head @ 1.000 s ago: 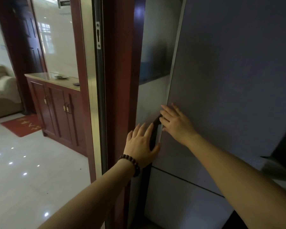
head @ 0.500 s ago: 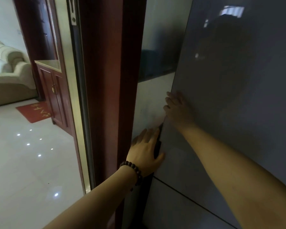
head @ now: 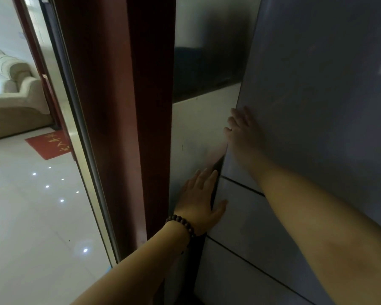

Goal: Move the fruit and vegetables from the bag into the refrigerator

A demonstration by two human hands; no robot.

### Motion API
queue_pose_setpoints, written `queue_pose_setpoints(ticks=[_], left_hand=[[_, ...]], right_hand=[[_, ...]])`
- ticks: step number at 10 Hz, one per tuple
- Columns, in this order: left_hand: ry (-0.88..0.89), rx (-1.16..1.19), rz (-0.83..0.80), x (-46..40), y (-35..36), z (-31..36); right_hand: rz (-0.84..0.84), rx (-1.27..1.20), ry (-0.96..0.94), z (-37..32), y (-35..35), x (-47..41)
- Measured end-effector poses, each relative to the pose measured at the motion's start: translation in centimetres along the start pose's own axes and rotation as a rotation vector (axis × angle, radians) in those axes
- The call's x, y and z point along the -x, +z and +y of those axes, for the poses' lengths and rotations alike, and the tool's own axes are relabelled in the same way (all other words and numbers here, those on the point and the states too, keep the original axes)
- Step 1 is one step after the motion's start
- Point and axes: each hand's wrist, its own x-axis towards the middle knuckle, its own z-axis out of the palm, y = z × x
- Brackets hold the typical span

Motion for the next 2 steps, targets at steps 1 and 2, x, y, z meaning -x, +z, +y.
queue_pose_setpoints(ticks=[1,2], left_hand=[[0.008,0.007,0.027,0.4,-0.1,0.2],[0.022,-0.017,0.026,0.6,-0.7,0.7]], right_hand=[[-0.007,-0.065,0.023,-0.1,-0.3,0.0],[0.007,-0.180,0.073,-0.6,0.4,1.1]])
